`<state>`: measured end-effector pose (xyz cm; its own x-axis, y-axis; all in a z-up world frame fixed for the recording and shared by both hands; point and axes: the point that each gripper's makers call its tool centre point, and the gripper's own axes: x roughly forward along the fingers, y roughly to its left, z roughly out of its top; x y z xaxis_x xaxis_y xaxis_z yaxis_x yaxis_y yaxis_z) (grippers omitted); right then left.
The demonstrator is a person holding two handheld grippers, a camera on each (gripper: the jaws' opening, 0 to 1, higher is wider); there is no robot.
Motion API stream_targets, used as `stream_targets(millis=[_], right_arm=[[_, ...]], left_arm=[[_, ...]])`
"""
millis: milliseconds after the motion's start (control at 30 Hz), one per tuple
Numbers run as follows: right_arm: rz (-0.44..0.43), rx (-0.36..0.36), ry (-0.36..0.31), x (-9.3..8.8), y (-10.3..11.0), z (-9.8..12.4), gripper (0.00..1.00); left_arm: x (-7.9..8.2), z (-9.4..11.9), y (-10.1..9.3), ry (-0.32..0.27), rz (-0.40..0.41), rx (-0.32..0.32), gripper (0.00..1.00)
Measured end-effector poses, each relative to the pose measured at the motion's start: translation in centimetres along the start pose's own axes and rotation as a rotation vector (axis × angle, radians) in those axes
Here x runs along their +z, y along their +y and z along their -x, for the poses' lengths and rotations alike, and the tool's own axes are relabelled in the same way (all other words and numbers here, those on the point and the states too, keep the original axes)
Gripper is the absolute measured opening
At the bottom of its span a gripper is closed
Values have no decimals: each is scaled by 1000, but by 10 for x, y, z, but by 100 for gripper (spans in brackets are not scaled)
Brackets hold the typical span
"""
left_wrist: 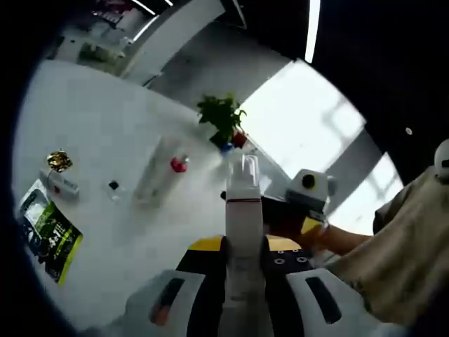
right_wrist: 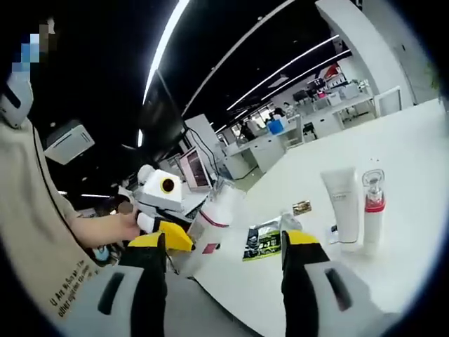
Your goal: Arrange the skincare products in the storage area until every visible bottle or jar stands upright without overlapping.
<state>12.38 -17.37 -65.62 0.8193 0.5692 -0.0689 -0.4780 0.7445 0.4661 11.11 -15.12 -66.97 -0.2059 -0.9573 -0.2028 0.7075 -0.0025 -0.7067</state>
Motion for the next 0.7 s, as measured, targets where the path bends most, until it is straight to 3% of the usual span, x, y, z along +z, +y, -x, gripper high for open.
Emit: stream_targets(millis=[300,433,533,700], right_arm=[[-84,143,-50,18,35,-9,46],[-91,176,-61,23,43,-9,30],[-112,215,-54,24,52,-9,26],[-128,212,-65,27,54,-7,23]], left_arm=[[7,5,-35,-93,8,-156,16],[6,8,-42,-99,4,-178,16],[4,9,-45,-98,4,-191,16],[5,10,-49,-112,4,-206,16]])
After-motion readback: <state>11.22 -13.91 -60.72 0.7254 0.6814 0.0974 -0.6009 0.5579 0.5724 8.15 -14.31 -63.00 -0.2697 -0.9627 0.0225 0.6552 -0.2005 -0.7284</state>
